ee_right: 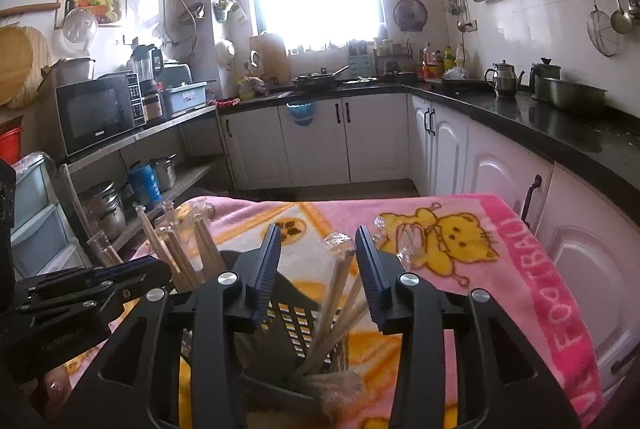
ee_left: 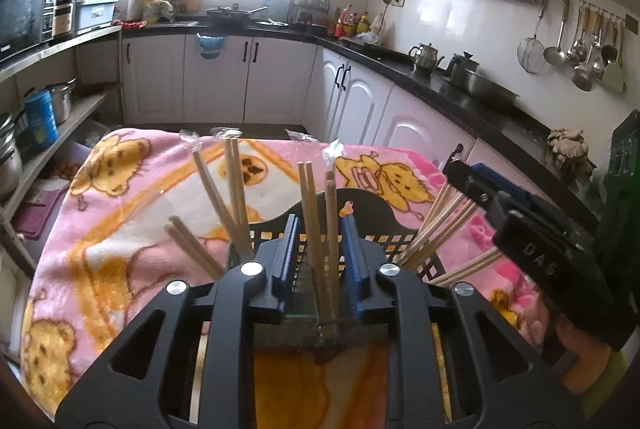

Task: Organize utensils

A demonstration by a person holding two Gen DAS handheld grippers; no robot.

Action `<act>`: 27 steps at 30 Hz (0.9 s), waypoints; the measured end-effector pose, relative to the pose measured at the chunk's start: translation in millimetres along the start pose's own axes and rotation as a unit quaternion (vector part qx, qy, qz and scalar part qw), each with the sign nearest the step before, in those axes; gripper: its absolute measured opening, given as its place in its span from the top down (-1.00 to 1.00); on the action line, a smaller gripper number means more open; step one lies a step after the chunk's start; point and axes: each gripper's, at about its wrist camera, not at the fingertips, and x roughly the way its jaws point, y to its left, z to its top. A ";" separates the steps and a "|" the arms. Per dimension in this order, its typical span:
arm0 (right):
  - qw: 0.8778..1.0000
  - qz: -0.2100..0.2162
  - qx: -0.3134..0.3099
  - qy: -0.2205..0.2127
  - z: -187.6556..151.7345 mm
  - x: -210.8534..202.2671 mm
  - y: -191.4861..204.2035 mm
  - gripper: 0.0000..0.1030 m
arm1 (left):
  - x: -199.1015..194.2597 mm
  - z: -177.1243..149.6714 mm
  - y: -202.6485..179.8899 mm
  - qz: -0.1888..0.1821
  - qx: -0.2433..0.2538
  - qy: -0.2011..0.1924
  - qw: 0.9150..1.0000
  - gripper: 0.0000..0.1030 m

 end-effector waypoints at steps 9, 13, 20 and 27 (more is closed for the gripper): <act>1.000 -0.004 0.009 -0.011 3.7 -23.4 -7.1 0.07 | -19.0 -5.2 0.1 0.008 0.001 -0.001 1.000 0.18; 1.000 -0.003 0.012 -0.010 1.6 -36.6 -7.2 -0.05 | -30.2 -10.0 -0.1 0.011 0.001 -0.001 1.000 0.07; 1.000 0.003 0.004 -0.005 -10.8 -61.6 -3.6 -0.29 | -49.9 -24.6 0.0 0.019 0.004 -0.005 1.000 -0.17; 1.000 0.009 0.010 0.010 -31.7 -88.1 -3.0 -0.64 | -66.0 -40.7 1.7 0.026 0.001 -0.004 1.000 -0.55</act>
